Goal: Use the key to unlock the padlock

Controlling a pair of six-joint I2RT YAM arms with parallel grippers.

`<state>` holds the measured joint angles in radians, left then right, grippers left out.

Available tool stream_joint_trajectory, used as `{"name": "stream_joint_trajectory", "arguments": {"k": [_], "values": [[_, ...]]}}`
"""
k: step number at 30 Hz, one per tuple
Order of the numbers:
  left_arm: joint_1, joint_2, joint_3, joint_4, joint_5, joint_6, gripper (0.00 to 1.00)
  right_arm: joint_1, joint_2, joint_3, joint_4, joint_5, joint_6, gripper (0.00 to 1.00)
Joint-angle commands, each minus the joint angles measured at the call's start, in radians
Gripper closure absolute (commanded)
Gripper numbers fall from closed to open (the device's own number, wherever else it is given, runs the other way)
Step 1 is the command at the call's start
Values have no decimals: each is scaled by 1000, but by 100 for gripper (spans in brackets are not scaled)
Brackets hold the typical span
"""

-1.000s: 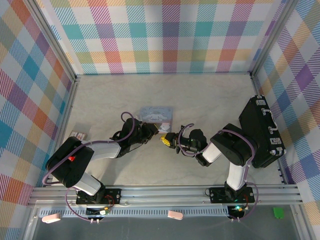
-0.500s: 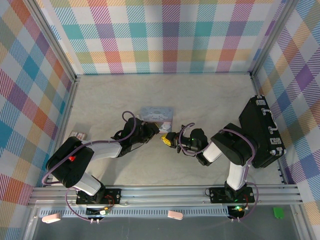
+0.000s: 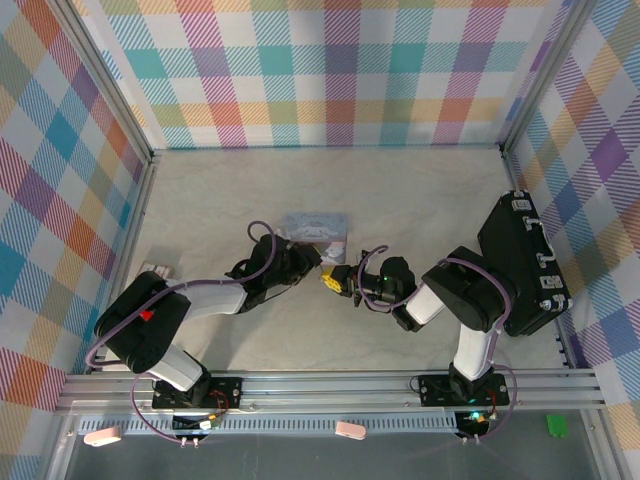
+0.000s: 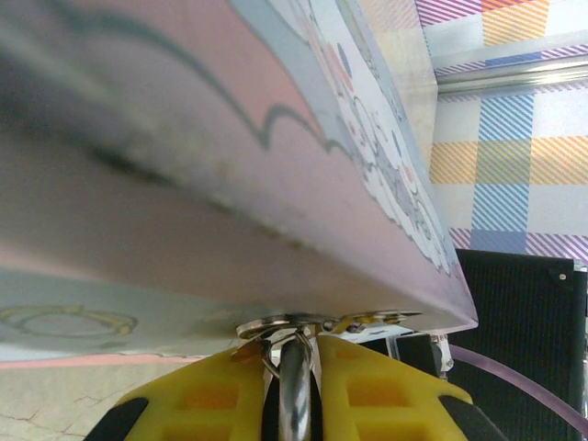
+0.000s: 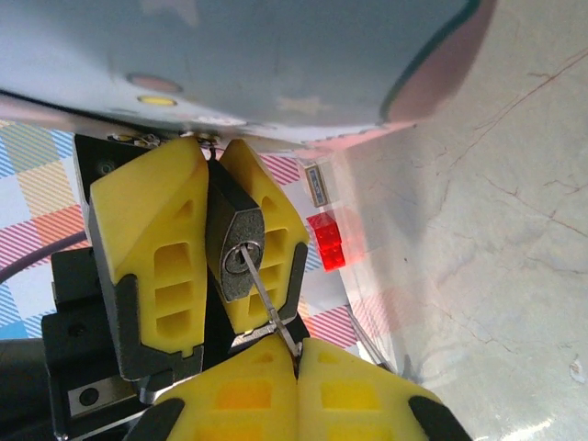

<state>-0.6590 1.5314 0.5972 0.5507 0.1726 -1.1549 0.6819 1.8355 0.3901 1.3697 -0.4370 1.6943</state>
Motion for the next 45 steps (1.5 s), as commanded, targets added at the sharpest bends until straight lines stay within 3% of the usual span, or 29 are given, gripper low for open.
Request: {"name": "stream_joint_trajectory", "arguments": {"k": [1, 19, 31, 36, 40, 42, 45], "values": [[-87, -4, 46, 95, 201, -2, 99, 1, -10, 50, 37, 40, 1, 100], [-81, -57, 27, -3, 155, 52, 100, -96, -29, -52, 37, 54, -23, 100], [-33, -79, 13, -53, 140, 85, 100, -105, -45, -73, 3, 11, -86, 100], [11, -62, 77, -222, 143, 205, 100, -104, -175, -66, -238, -56, -276, 100], [21, -35, 150, -414, 99, 345, 100, -97, -349, -6, -639, -94, -594, 100], [22, -6, 177, -478, 88, 393, 99, -81, -443, 42, -903, -56, -784, 100], [21, 45, 204, -532, 85, 443, 98, -35, -559, 95, -1129, 0, -1031, 100]]}}
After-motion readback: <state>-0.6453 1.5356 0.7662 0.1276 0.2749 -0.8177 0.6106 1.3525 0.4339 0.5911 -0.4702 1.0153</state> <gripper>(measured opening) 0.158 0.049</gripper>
